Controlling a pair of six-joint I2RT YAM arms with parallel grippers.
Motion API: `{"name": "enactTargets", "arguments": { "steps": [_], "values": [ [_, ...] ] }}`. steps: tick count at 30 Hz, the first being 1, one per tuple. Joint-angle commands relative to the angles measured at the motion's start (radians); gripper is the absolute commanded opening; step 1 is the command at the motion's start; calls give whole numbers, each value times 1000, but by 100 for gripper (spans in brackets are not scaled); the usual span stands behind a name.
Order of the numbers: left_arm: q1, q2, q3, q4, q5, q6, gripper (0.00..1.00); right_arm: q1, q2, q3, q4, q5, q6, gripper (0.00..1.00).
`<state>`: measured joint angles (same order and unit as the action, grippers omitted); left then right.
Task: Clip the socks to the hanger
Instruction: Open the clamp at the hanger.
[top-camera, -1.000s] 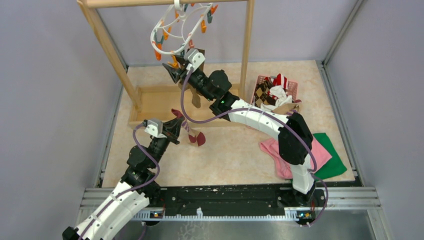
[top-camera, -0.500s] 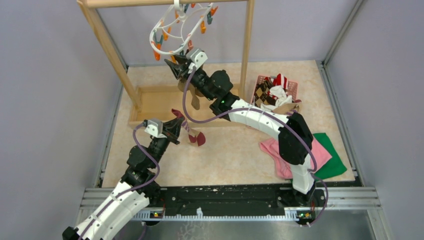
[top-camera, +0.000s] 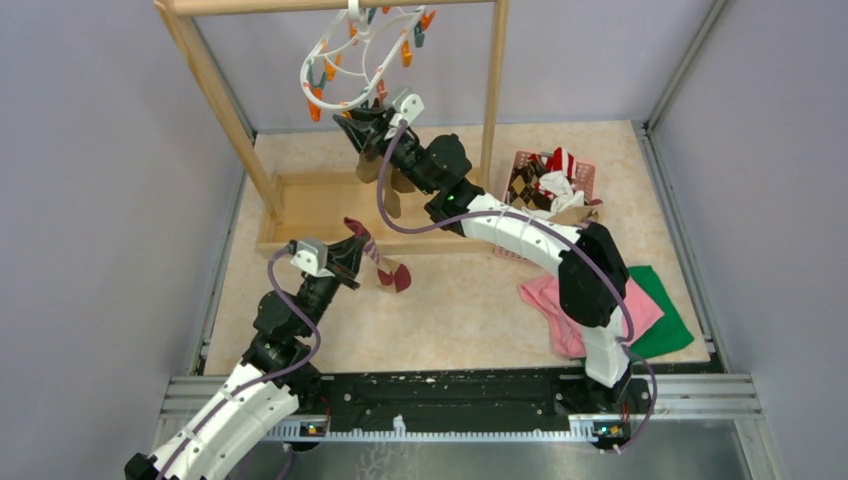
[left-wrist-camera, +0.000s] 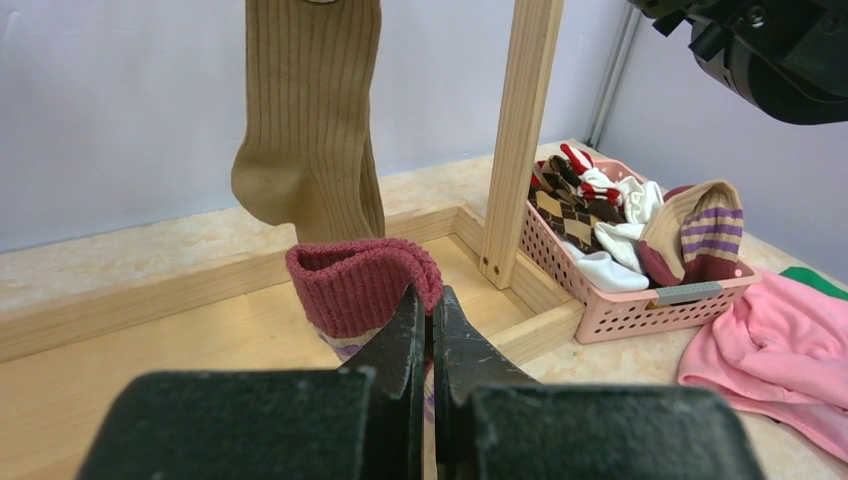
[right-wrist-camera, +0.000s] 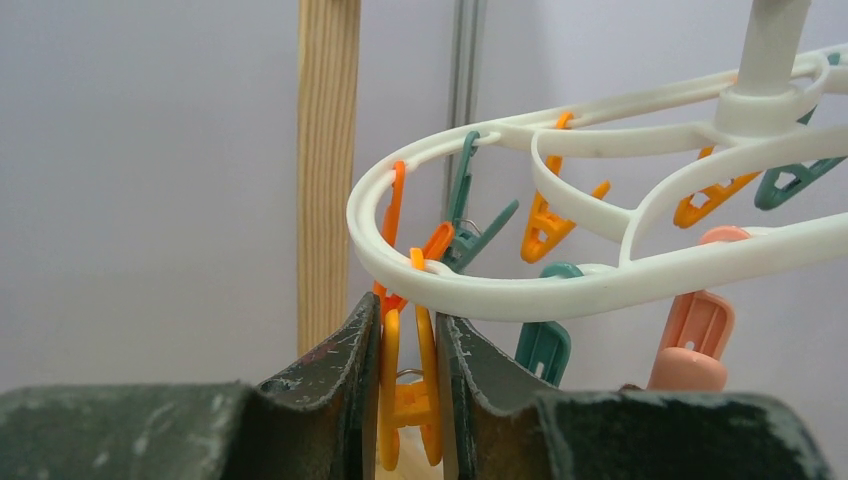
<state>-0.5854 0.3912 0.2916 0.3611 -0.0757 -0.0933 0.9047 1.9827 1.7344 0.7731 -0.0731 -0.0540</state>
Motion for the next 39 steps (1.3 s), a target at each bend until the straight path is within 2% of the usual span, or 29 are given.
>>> {"name": "enactTargets", "arguments": {
  "steps": [1, 7, 11, 17, 23, 27, 31, 35, 39],
  "values": [
    [-2, 11, 57, 76, 41, 55, 0, -11, -69, 8, -17, -62, 107, 0],
    [-3, 8, 73, 115, 136, 152, 0, -13, -77, 14, -38, -71, 134, 0],
    [-2, 27, 57, 192, 149, 251, 0, -21, -84, 4, -35, -83, 152, 0],
    [1, 160, 53, 336, 122, 443, 0, -36, -80, 23, -55, -108, 163, 0],
    [55, 262, 44, 485, 240, 574, 0, -56, -90, 1, -46, -123, 185, 0],
    [154, 317, 83, 474, 388, 546, 0, -69, -99, -22, -35, -134, 201, 0],
    [248, 384, 109, 517, 479, 489, 0, -83, -102, -33, -30, -150, 221, 0],
    [280, 441, 73, 694, 550, 482, 0, -89, -110, -46, -28, -155, 229, 0],
    [296, 507, 118, 719, 608, 481, 0, -90, -114, -55, -29, -159, 228, 0]
  ]
}}
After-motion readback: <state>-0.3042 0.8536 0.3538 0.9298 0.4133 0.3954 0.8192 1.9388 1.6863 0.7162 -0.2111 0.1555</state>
